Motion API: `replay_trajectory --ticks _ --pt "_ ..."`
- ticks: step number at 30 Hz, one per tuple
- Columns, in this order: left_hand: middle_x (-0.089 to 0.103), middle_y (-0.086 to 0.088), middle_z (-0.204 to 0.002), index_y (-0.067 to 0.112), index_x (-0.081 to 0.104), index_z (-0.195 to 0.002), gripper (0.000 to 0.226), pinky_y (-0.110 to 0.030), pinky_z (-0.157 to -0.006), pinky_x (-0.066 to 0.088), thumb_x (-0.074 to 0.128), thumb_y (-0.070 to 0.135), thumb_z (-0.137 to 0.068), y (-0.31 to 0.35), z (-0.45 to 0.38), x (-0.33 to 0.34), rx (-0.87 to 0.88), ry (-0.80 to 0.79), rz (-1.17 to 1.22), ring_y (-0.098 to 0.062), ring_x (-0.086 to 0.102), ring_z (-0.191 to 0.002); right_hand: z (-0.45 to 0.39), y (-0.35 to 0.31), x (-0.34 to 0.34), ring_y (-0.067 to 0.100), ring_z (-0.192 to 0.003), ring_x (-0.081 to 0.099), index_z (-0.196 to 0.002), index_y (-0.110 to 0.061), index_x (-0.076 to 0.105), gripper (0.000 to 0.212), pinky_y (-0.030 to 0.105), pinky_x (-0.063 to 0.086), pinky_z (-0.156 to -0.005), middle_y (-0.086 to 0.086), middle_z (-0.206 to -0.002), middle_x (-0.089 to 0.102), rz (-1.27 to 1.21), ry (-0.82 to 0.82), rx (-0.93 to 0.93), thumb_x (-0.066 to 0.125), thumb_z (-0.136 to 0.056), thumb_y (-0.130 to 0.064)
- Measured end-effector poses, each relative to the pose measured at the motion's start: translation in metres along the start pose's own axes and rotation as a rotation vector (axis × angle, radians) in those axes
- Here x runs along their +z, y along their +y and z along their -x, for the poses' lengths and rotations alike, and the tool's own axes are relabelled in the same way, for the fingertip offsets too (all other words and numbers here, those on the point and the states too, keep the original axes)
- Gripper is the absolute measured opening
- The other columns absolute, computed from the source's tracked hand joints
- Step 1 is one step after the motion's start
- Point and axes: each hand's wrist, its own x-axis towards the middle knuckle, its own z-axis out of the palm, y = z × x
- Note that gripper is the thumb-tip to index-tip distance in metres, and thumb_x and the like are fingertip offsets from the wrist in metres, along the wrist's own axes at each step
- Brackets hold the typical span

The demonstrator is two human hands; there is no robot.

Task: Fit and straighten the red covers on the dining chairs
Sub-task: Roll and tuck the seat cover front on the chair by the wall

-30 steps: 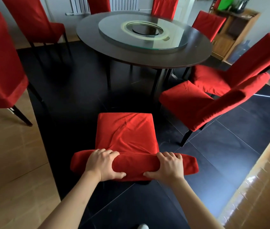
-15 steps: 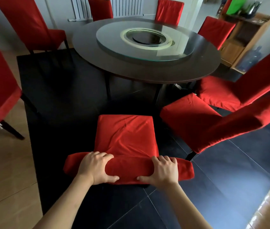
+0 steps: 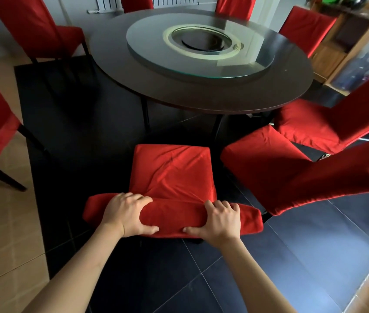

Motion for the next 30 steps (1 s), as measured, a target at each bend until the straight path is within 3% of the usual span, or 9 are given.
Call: replay_trajectory --ticks 11,30 --pt "0.059 0.014 -0.125 0.036 0.049 -0.132 0.103 -0.029 -0.1 0.035 0.025 0.093 -0.049 -0.01 -0.018 -0.002 0.031 0.006 0.016 -0.012 0.054 -0.113 -0.016 -0.003 0.0 0.021 -0.092 0.061 -0.095 -0.027 0.062 0.101 0.042 0.037 -0.088 -0.006 -0.09 0.067 0.011 -0.047 0.047 0.027 -0.041 -0.104" --pt "0.058 0.009 -0.127 0.034 0.043 -0.135 0.099 -0.034 -0.101 0.035 0.035 0.093 -0.056 -0.007 -0.018 -0.003 0.034 -0.018 0.017 -0.016 0.052 -0.116 -0.02 -0.005 -0.007 0.019 -0.106 0.055 -0.111 -0.03 0.054 0.105 0.043 0.029 -0.099 -0.009 -0.102 0.061 0.053 -0.168 0.075 0.023 -0.041 -0.103"
